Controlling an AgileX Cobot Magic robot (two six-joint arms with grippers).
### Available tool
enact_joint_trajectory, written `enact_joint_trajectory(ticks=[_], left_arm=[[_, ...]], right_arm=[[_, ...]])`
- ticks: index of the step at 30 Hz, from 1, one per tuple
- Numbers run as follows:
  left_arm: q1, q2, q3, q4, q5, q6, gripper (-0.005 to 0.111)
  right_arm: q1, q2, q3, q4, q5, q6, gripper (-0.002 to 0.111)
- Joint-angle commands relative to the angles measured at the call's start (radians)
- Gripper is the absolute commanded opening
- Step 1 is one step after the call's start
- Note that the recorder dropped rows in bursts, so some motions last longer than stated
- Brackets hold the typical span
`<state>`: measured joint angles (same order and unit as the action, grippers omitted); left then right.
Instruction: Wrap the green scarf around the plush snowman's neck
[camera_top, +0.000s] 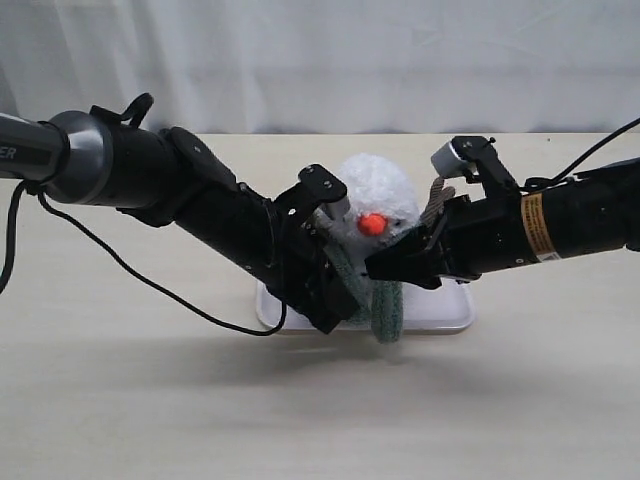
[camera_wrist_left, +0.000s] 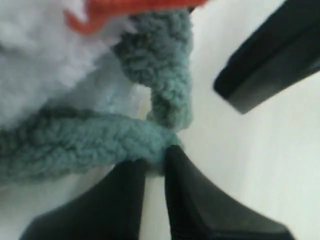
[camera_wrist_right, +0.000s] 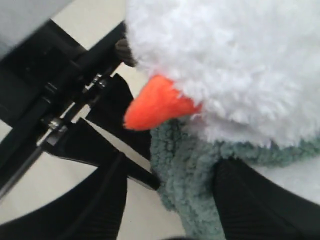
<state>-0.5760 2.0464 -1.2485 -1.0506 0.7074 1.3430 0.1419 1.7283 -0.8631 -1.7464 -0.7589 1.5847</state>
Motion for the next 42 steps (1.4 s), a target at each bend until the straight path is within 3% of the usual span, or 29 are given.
enact_joint_trajectory(ticks=[1, 5, 12, 16, 23, 36, 42], left_arm=[[-0.007, 0.002, 0.002, 0.052, -0.03, -0.066, 0.038], [-0.007, 0.002, 0.002, 0.056, -0.023, -0.066, 0.054], [-0.007, 0.002, 0.002, 0.074, 0.012, -0.067, 0.055], [-0.007, -0.001, 0.002, 0.155, 0.047, -0.123, 0.055], [-0.007, -0.001, 0.002, 0.46, 0.05, -0.394, 0.055], [-0.007, -0.006, 0.002, 0.477, 0.132, -0.429, 0.055], [-0.007, -0.054, 0.002, 0.569, 0.142, -0.524, 0.055]], right_arm=[[0.0, -0.024, 0.01, 0.002, -0.046, 0.041, 0.05], [0.0, -0.024, 0.057, 0.002, -0.015, 0.045, 0.053], [0.0, -0.024, 0.102, 0.002, 0.064, 0.095, 0.077], [0.0, -0.026, 0.102, 0.002, 0.056, 0.112, 0.077], [-0.028, -0.028, 0.122, 0.002, 0.136, 0.162, 0.077], [-0.028, -0.088, 0.148, 0.002, 0.189, 0.127, 0.077], [-0.028, -0.195, 0.148, 0.002, 0.281, 0.12, 0.077]])
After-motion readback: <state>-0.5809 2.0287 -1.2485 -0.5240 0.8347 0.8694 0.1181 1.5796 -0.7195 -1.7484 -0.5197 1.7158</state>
